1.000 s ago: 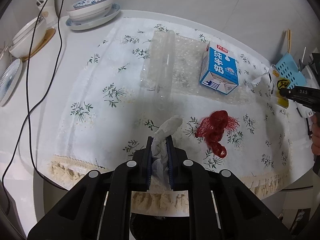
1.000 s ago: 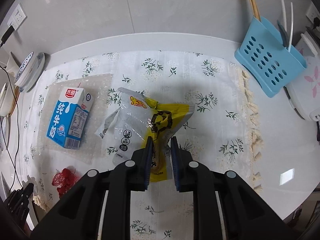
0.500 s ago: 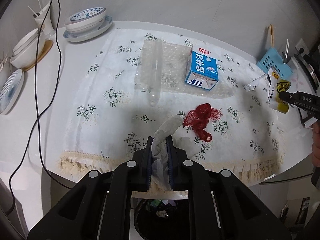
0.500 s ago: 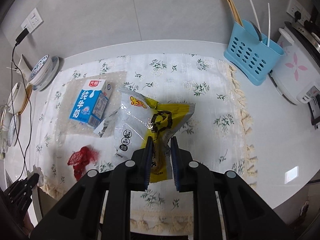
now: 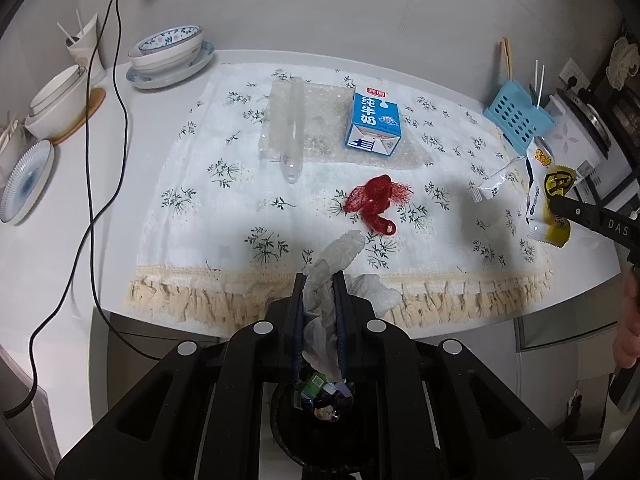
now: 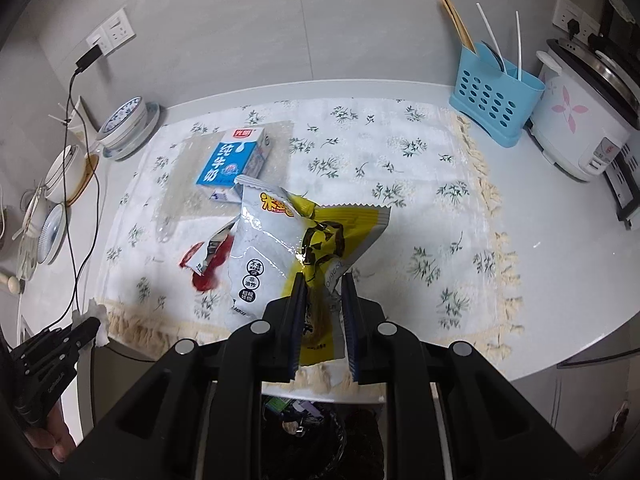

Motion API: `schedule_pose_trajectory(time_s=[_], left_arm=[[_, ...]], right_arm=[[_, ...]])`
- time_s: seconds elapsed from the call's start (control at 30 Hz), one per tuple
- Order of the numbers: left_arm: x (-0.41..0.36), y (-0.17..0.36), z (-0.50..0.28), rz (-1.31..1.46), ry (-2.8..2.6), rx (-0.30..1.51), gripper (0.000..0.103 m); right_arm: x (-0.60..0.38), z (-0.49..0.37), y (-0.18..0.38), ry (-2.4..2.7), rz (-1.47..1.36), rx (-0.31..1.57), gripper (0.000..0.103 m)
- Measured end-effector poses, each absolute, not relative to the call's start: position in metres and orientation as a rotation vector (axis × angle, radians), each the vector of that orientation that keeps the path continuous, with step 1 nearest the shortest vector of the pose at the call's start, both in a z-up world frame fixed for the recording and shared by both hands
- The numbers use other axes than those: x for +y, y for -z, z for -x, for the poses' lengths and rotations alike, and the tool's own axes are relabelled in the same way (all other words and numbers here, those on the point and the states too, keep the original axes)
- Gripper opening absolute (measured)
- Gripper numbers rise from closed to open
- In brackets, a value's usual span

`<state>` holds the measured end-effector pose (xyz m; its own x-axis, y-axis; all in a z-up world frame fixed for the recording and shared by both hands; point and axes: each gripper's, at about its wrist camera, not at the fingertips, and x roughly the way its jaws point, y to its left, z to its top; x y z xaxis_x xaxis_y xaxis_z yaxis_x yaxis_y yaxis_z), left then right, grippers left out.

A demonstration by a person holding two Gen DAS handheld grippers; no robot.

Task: Collect trash
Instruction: 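Carry the white tissue and yellow snack bag down over the trash bin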

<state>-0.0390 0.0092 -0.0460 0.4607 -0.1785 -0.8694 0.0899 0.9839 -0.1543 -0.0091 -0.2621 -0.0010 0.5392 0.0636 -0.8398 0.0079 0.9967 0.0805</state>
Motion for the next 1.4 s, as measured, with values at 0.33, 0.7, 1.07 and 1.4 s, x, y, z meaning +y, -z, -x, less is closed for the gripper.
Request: schedule_pose_trajectory(time_s=[0.33,0.7,1.07,1.4], left_arm=[[0.011,0.054,0.074,0.095,0.193,1.083,0.012],[0.010,0.060,0.116,0.101,0.201,1.083,0.012],[0.007,0.085,0.153,0.088,0.190,1.122,0.012],[0.011,0.124,0.178,0.081,0.166,1.182,0.012]], right_arm=[[-0.242,0.066,0.016,-0.081,-0.079,0.996,0.017],[-0.225,0.116,0.032,-0.144,-0.060,1.008,0.017],[-0.214,0.153,0.064,-0.177,-0.037,1.057,0.017],[-0.199,0.174,0.103,-0.195,0.007,1.123,0.017]])
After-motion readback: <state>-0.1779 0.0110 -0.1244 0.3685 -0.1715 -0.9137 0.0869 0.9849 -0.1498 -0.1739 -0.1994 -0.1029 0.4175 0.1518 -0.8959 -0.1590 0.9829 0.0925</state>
